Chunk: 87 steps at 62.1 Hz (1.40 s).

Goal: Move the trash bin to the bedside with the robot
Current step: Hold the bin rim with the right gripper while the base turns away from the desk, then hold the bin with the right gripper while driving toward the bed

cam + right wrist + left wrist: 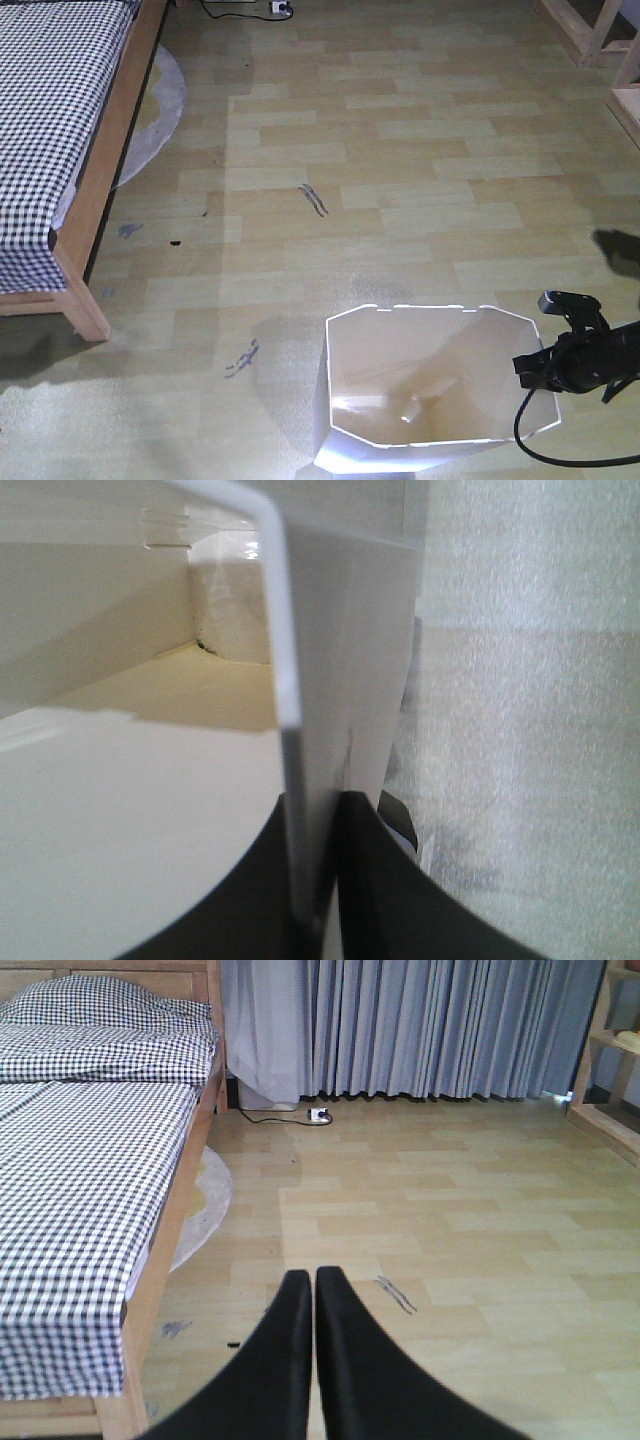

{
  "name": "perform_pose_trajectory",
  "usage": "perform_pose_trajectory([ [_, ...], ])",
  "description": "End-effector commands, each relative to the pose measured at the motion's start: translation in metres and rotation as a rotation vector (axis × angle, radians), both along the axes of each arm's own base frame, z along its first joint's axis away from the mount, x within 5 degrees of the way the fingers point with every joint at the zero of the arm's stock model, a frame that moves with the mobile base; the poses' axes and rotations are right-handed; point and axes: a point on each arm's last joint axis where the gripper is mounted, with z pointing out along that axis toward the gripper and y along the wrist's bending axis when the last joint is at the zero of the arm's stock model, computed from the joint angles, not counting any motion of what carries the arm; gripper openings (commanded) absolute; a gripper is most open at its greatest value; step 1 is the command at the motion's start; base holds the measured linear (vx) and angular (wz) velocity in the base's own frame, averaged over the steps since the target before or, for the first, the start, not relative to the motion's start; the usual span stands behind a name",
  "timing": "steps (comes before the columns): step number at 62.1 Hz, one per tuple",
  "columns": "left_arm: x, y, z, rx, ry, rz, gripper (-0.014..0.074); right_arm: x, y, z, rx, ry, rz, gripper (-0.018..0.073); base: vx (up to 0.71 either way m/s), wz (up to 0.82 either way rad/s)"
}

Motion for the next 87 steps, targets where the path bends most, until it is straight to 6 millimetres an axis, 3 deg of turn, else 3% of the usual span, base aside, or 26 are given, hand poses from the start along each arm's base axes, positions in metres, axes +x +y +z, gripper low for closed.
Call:
perform_pose_trajectory([
  [1,0.0011,0.0000,-0.0029,-0.012,-0.051,0.001,-0.0006,0.0136,0.0103,0.0272,0.168,-0.122,0.001,-0.0006,0.38,0.01],
  [87,0.0011,0.0000,-0.0029,-0.012,-0.051,0.001,-0.0006,0.0136,0.0104,0.0272,0.168,-0.122,0.001,-0.0006,0.43,0.06],
])
